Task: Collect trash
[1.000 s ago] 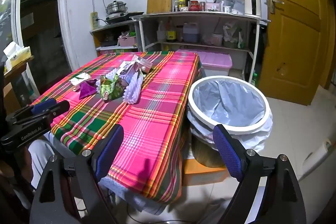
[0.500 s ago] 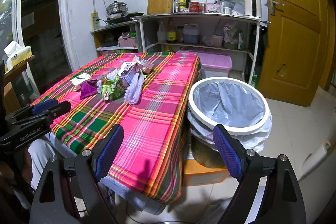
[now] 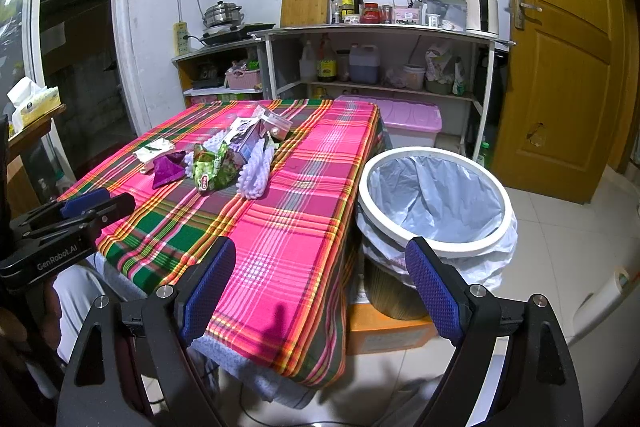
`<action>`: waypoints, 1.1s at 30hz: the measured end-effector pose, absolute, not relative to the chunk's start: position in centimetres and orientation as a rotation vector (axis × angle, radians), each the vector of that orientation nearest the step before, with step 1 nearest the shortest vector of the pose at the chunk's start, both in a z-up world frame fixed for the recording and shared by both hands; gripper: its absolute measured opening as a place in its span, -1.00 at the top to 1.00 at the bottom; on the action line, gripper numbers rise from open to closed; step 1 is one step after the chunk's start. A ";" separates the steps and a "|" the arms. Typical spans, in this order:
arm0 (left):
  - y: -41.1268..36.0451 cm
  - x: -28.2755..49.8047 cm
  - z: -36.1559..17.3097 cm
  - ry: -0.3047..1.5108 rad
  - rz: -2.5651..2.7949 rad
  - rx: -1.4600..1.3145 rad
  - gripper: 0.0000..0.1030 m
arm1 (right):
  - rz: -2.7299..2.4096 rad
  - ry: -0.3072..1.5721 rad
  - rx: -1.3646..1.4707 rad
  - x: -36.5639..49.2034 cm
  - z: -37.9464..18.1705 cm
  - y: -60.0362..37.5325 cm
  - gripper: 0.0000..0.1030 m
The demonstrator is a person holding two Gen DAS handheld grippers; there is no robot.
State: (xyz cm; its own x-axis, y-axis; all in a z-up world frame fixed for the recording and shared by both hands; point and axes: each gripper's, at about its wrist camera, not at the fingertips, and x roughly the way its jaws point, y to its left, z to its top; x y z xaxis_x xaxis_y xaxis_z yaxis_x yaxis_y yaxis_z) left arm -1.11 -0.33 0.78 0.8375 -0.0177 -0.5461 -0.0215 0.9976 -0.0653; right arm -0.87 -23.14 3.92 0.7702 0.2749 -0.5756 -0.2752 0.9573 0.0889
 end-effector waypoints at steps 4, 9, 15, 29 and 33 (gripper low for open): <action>-0.4 -1.1 0.8 0.575 0.000 -0.068 0.00 | 0.298 0.624 -0.001 -0.8 3.9 -23.1 -0.69; -0.4 -1.2 0.8 0.572 -0.002 -0.068 0.00 | 0.297 0.623 -0.002 -0.9 4.0 -23.1 -0.69; -0.3 -1.4 1.0 0.567 0.000 -0.064 0.00 | 0.297 0.623 -0.001 -0.9 4.1 -23.2 -0.69; -0.2 -1.5 1.0 0.570 -0.007 -0.067 0.00 | 0.297 0.622 -0.001 -0.9 4.1 -23.2 -0.69; -0.2 -1.6 1.0 0.571 -0.004 -0.068 0.00 | 0.296 0.622 -0.001 -1.1 4.3 -23.2 -0.69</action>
